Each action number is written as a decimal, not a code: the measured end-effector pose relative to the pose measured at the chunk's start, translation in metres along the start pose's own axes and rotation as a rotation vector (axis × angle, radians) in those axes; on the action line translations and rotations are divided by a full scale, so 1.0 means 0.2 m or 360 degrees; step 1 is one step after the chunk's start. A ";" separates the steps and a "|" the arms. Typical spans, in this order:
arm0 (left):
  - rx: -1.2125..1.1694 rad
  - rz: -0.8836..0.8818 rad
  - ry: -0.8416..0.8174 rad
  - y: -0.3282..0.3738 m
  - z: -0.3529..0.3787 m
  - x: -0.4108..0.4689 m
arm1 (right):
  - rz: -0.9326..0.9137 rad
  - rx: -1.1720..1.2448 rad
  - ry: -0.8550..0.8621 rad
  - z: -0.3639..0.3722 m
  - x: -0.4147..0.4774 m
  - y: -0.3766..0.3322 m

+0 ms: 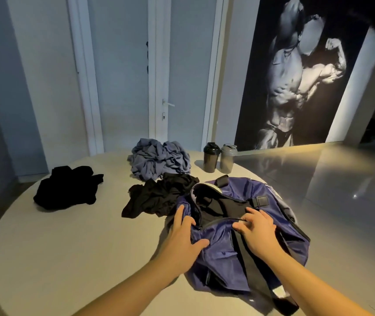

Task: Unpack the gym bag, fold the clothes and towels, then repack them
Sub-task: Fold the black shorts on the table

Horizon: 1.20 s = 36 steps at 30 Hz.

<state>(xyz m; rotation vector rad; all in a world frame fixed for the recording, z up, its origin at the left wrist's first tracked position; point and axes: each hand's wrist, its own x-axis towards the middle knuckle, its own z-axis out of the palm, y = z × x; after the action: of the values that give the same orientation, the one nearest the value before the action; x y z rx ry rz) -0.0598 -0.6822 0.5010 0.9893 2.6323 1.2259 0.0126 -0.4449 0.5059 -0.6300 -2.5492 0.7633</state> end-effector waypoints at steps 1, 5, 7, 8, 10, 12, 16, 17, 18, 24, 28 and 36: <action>-0.0008 -0.0017 0.0012 0.00 0.01 0.04 | -0.0029 0.0045 0.0003 0.03 0.06 0.04; 0.0002 -0.0067 0.0011 -0.04 0.01 0.21 | -0.0055 0.0167 0.0021 0.08 0.22 0.07; 0.0028 -0.0057 0.0015 -0.05 0.00 0.27 | 0.0030 0.0195 0.0006 0.06 0.24 0.02; 0.0043 -0.0048 0.0023 -0.06 -0.01 0.29 | 0.0088 0.0195 -0.0013 0.06 0.25 0.00; 0.0085 -0.0027 0.0049 -0.09 -0.02 0.31 | 0.0157 0.0197 -0.0053 0.04 0.25 -0.02; 0.0147 -0.0010 0.0057 -0.11 -0.03 0.30 | 0.0183 0.0105 -0.0087 0.01 0.22 -0.05; 0.0087 0.0053 0.0045 -0.17 -0.10 0.26 | 0.0066 -0.0289 0.0055 0.00 0.16 -0.21; 0.0090 0.0062 0.0077 -0.20 -0.13 0.26 | -0.0061 -0.0280 0.0165 0.01 0.14 -0.26; 0.0121 0.0075 0.0131 -0.24 -0.16 0.26 | -0.0219 -0.0225 0.0278 0.02 0.12 -0.33; 0.0090 -0.0198 0.0434 -0.60 -0.37 0.34 | -0.0765 0.0213 0.0003 0.31 0.00 -0.80; 0.0327 -0.0290 0.0302 -0.89 -0.49 0.34 | -0.0648 0.0221 -0.0329 0.64 0.06 -1.00; 0.0736 -0.0341 0.0101 -1.01 -0.56 0.37 | -0.0062 -0.0174 -0.0592 1.01 0.35 -1.01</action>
<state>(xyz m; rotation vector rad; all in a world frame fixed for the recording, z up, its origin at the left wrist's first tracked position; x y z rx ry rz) -0.2606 -0.8082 0.4474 0.6907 3.0473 0.6261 -0.2047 -0.6420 0.4867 -0.5086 -2.9497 0.7941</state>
